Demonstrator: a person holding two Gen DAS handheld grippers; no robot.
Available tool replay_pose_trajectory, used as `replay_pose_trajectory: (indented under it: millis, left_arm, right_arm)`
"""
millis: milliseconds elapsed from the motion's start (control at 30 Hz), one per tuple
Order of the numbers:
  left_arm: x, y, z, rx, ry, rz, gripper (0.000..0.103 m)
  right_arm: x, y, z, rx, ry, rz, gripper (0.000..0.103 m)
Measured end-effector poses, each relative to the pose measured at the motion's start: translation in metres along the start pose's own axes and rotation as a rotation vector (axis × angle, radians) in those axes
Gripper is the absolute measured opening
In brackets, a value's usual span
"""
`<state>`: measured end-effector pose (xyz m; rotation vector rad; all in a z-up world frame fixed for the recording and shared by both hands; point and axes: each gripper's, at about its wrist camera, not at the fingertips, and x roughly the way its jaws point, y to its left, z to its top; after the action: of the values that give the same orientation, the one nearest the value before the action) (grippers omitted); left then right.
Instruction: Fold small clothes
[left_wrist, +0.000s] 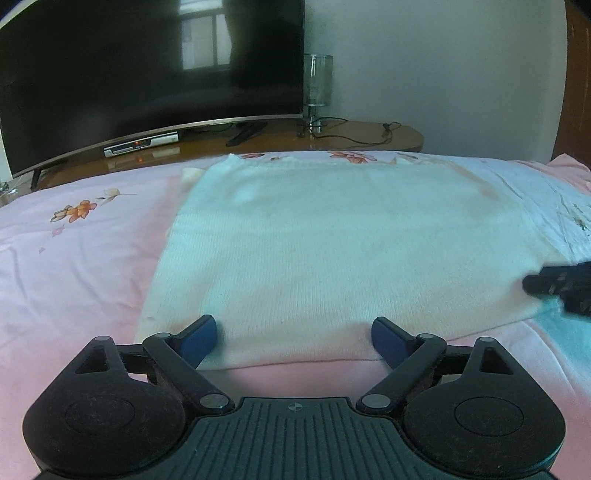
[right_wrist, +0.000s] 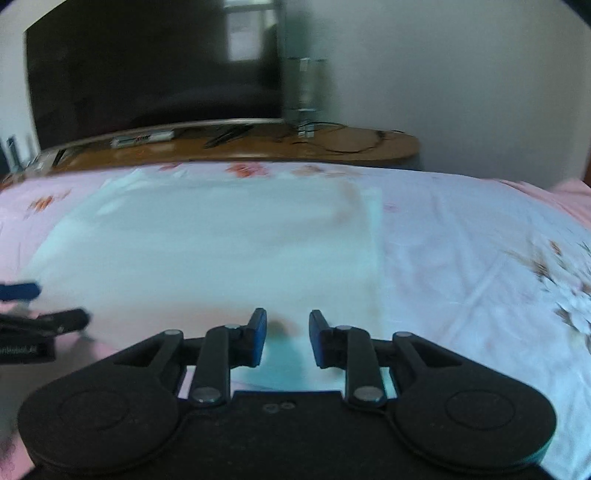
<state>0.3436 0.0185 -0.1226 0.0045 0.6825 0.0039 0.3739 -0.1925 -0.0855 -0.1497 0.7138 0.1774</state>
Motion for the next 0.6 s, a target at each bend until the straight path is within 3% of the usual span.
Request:
replay_pose_trajectory:
  millis: [133, 600]
  left_arm:
    - [-0.002, 0.000, -0.002, 0.000, -0.006, 0.000, 0.091]
    - [-0.012, 0.009, -0.005, -0.029, -0.010, -0.036, 0.093]
  right_arm:
    - [0.003, -0.020, -0.009, 0.040, -0.002, -0.027, 0.026]
    - [0.002, -0.021, -0.007, -0.010, 0.041, -0.016, 0.030]
